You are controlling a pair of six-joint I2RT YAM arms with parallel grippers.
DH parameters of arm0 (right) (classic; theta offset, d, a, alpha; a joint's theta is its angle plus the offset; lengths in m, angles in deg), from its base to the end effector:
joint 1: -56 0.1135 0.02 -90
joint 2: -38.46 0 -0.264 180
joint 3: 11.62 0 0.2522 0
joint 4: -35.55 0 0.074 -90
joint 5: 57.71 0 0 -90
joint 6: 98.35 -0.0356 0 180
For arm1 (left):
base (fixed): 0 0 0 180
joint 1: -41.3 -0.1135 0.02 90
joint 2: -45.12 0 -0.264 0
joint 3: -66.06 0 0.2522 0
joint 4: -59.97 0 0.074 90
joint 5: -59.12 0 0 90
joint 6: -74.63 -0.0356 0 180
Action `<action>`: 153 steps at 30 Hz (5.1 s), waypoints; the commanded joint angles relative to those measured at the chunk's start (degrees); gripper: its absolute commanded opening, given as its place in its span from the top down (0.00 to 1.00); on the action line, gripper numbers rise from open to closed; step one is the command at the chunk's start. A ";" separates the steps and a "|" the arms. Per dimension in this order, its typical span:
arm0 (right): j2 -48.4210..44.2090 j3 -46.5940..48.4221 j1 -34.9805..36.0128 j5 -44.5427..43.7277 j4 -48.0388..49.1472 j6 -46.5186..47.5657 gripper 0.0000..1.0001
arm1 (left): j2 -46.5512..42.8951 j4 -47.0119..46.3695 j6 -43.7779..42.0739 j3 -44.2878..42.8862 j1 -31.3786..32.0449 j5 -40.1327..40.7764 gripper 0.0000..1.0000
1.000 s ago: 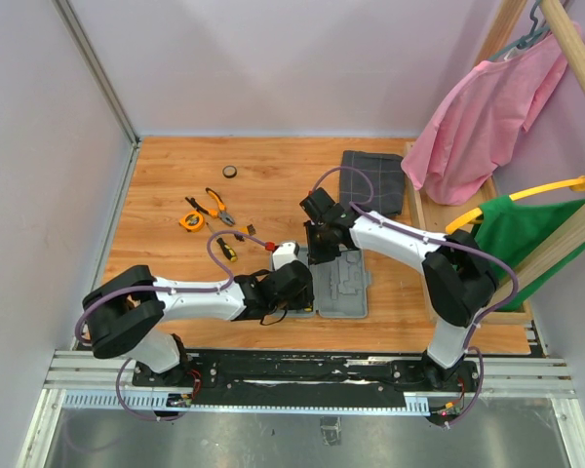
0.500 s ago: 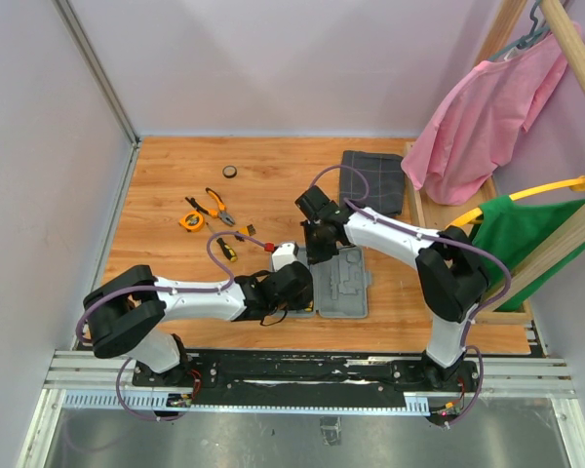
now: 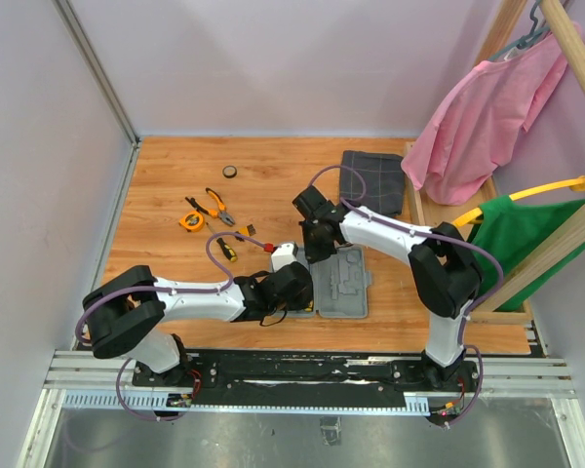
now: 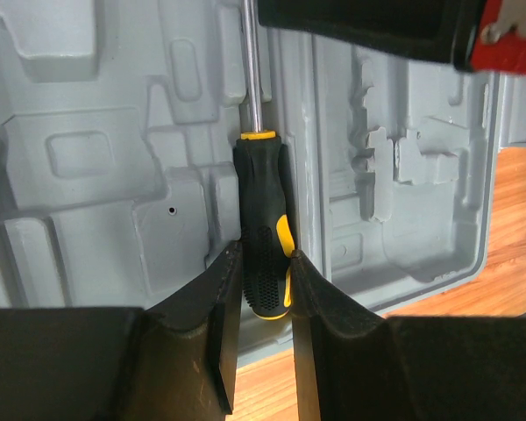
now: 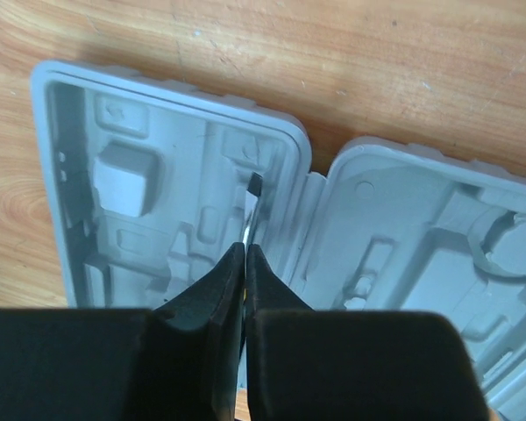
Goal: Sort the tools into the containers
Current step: Adjust the screwdriver in the storage box.
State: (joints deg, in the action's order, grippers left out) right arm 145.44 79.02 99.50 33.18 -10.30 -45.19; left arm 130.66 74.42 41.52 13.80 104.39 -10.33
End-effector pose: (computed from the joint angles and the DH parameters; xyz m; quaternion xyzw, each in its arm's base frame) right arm 0.2827 0.2690 0.1981 -0.0582 0.9689 0.1608 0.1788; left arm 0.1390 -0.2463 0.1589 -0.0146 0.9199 -0.2240 0.3215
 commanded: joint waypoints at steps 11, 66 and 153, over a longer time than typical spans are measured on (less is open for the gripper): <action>4.77 5.21 1.18 -1.69 -0.08 -0.17 0.97 | -0.46 2.29 -1.05 1.72 0.46 0.92 0.80; 0.64 1.85 1.25 -6.61 -2.24 -2.49 0.98 | -0.15 1.90 -1.42 1.68 0.51 0.76 0.80; 13.05 -7.87 0.79 -1.57 -4.23 -1.30 0.99 | 10.31 18.06 -9.19 -6.68 3.72 1.46 0.76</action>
State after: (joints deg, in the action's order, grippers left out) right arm 149.50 77.71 99.22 27.28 -9.54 -46.26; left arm 136.89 79.67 35.18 4.49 107.08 -9.37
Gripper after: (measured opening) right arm 0.012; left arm 0.239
